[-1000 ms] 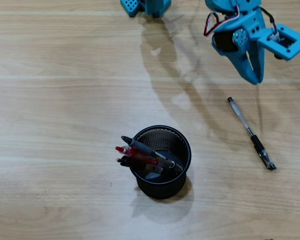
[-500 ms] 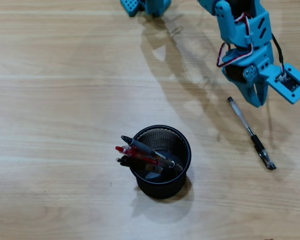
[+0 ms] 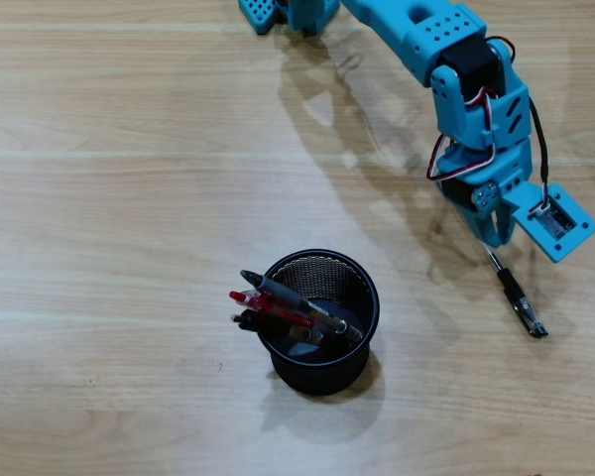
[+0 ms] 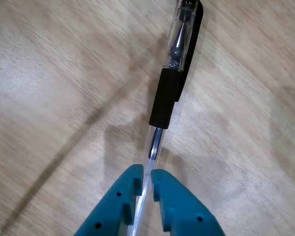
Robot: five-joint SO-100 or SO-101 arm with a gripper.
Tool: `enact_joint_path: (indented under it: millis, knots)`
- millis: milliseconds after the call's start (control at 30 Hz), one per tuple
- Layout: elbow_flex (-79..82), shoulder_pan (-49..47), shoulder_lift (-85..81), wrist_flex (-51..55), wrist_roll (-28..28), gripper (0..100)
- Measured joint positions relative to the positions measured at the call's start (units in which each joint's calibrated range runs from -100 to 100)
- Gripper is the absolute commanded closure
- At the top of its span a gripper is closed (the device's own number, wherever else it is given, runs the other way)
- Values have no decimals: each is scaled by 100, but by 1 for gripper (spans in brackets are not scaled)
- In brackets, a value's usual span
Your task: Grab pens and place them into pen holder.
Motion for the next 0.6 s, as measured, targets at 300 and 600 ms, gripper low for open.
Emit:
enact_joint_path:
  millis: [300,600]
  knots:
    - [-9,-27,0,0,-73,82]
    - [-27,-36,424,-320,-203,82]
